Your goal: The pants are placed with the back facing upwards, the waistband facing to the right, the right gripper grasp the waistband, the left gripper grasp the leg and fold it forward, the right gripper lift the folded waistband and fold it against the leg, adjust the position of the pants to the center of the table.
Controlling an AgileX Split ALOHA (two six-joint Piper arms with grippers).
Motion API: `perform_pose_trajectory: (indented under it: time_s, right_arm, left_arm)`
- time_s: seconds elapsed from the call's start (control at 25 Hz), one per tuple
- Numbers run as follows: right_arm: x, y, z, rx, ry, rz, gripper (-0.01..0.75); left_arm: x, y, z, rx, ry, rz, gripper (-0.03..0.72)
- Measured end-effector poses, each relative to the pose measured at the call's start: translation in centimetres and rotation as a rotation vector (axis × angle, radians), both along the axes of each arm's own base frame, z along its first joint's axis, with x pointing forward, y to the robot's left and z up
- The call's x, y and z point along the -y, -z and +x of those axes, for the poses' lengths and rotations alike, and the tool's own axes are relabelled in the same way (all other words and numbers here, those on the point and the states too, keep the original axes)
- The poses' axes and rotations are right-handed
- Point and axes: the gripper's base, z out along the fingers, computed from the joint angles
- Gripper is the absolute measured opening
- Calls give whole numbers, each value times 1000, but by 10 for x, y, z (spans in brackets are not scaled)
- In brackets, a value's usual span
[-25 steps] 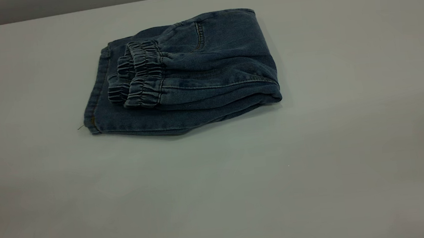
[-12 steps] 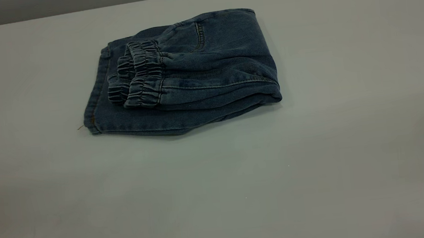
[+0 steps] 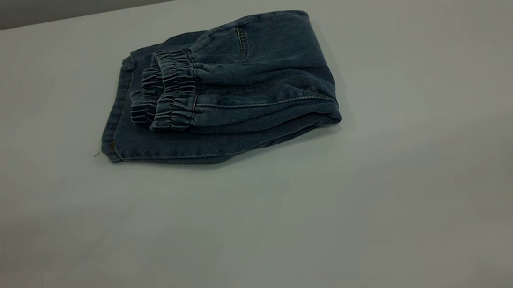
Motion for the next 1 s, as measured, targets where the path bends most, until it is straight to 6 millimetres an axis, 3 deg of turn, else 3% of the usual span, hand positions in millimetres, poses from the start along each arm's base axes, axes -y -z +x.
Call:
perform_pose_trajectory:
  time_s: [0.4,1.0]
  right_arm:
    - [-2,0,2,0,145,1,569]
    - [-1,0,2,1,144,-1,569]
  left_arm:
    - [-10,-3,-21,164,-368,-33,498]
    - [-10,-2,-31,223,-328,-52,498]
